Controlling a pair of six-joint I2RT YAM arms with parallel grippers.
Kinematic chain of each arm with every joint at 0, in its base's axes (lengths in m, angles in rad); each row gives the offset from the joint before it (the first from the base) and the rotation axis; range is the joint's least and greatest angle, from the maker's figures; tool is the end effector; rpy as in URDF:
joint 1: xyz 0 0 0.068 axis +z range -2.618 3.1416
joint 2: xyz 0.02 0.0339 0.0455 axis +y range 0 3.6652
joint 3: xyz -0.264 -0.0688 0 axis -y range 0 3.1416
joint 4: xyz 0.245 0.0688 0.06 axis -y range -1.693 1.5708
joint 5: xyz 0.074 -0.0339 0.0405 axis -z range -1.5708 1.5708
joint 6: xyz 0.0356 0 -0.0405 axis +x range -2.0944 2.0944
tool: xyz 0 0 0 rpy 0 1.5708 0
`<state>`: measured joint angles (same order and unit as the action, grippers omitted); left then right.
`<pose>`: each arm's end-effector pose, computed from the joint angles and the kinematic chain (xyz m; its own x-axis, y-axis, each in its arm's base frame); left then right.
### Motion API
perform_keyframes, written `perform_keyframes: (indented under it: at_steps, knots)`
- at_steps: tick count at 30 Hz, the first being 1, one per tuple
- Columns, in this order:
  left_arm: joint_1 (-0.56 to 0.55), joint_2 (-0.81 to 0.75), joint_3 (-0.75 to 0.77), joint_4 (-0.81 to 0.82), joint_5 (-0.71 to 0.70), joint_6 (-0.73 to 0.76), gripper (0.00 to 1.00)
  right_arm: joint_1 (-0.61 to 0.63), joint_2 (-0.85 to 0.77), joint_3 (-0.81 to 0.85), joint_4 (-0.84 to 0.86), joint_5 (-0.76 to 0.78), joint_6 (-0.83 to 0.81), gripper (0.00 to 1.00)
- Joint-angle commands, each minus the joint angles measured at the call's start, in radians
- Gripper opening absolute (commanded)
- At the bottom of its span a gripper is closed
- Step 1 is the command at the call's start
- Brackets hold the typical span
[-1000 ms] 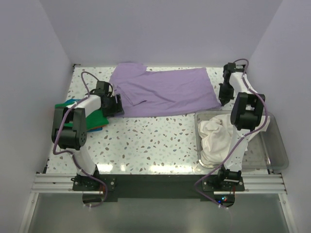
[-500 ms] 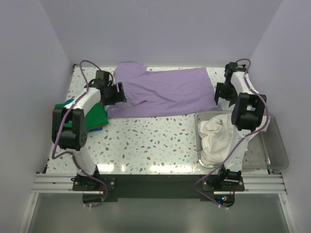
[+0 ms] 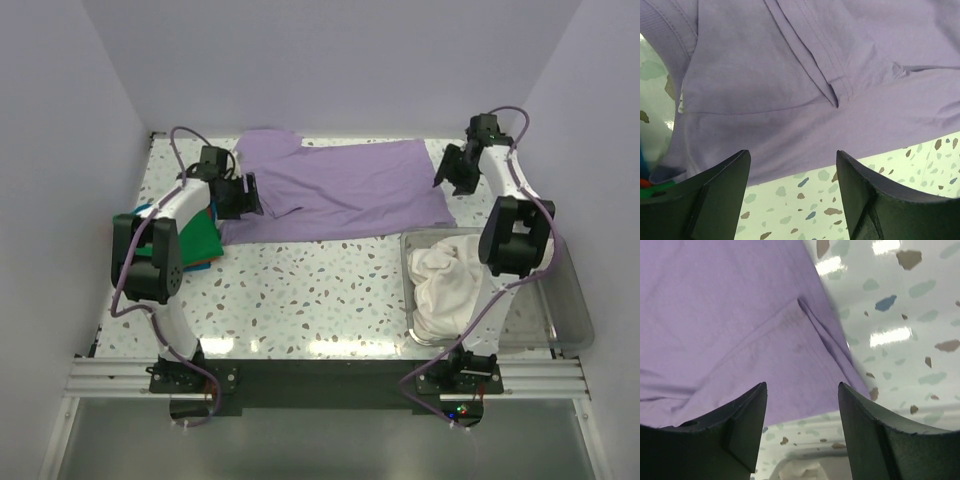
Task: Fold and stack the t-shirts
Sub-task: Fold the tshirt
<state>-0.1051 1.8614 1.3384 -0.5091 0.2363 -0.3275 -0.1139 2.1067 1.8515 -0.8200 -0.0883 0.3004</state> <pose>0.3905 -0.0496 0.2028 -0.8795 -0.2217 -0.4211 -0.0649 0.9325 -0.3553 0.4565 -0.0491 0.2404 -0.8137 0.3898 -0.4313 0.3270 0.9203 0.2148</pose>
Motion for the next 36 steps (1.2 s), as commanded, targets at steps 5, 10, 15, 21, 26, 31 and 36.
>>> perform_keyframes:
  at_steps: [5, 10, 15, 21, 26, 31, 36]
  knots:
    - [-0.002, -0.087, -0.016, 0.027, 0.031, -0.031, 0.75, 0.020, 0.067, 0.075, 0.137, -0.002, 0.048, 0.56]
    - [-0.002, -0.054, -0.025, 0.052, 0.057, -0.024, 0.75, 0.039, 0.119, 0.114, 0.160, 0.041, 0.049, 0.50]
    - [-0.002, -0.038, -0.042, 0.112, 0.064, -0.068, 0.75, 0.057, 0.199, 0.202, 0.121, 0.081, 0.003, 0.38]
    - [-0.002, -0.008, -0.001, 0.078, 0.061, -0.076, 0.76, 0.059, 0.263, 0.253, 0.119, 0.084, -0.015, 0.36]
    - [-0.001, -0.004, 0.037, 0.061, 0.040, -0.047, 0.77, 0.071, 0.283, 0.256, 0.116, 0.143, -0.012, 0.36]
    - [-0.002, 0.009, 0.050, 0.070, 0.061, -0.068, 0.77, 0.072, 0.279, 0.239, 0.127, 0.191, -0.027, 0.38]
    - [-0.002, 0.007, 0.027, 0.101, 0.069, -0.093, 0.77, 0.072, 0.303, 0.245, 0.108, 0.176, -0.050, 0.38]
